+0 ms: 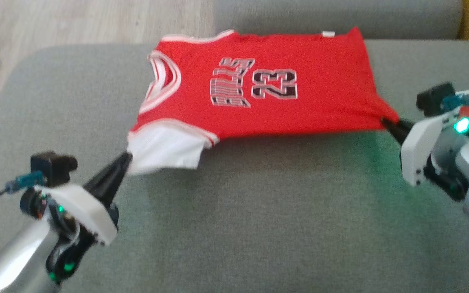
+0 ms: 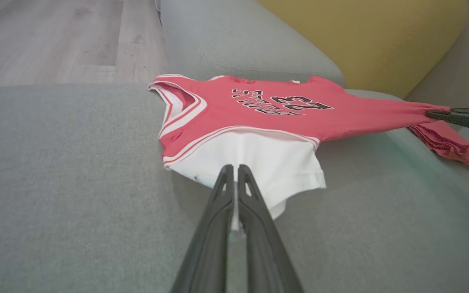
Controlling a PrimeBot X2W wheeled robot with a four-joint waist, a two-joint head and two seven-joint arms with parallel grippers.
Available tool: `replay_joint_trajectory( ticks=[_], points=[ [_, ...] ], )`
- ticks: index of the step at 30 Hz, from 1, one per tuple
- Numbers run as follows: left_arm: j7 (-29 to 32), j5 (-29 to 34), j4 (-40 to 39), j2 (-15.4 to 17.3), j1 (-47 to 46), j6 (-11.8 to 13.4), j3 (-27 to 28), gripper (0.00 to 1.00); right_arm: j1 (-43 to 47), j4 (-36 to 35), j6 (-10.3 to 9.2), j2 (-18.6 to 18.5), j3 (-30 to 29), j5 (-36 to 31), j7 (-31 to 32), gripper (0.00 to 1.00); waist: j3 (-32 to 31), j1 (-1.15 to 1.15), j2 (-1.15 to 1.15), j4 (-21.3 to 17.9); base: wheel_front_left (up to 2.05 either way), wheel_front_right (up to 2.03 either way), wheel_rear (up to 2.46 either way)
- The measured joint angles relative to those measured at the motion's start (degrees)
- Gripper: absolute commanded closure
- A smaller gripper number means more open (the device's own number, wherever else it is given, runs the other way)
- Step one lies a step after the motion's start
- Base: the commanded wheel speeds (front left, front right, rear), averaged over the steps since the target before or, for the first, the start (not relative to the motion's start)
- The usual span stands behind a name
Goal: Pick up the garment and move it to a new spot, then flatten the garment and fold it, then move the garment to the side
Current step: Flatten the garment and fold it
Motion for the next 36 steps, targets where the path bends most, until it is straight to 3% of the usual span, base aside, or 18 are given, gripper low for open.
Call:
replay_joint_trajectory(
  ticks=[7,13,22,36],
  points=[
    [6.5,-5.5,-10.3,5.4,8.0,2.1,-0.6,1.0,6.0,-6.8,0.0,-4.5,3.2,8.0,6.0,1.0,-4.9,0.0,0.0,-0.2,0.0,0.0,0.0],
    [7.7,-7.1,-16.4,8.3,12.1,5.0,-0.6,1.0,10.0,-11.9,0.0,-7.4,3.5,12.5,8.1,1.0,-7.0,0.0,0.0,-0.5,0.0,0.0,0.0],
    [7.1,-6.9,-17.8,8.3,12.4,7.1,0.0,1.0,11.4,-13.4,0.0,-7.4,0.7,12.6,8.1,1.0,-5.4,0.02,0.0,-1.0,0.0,0.0,0.0],
    [11.3,-5.4,-8.4,6.3,0.7,6.3,0.4,1.0,7.6,-11.0,0.0,-2.1,-5.9,12.0,12.8,1.0,0.2,0.02,0.0,-2.5,0.0,0.0,0.0]
  ],
)
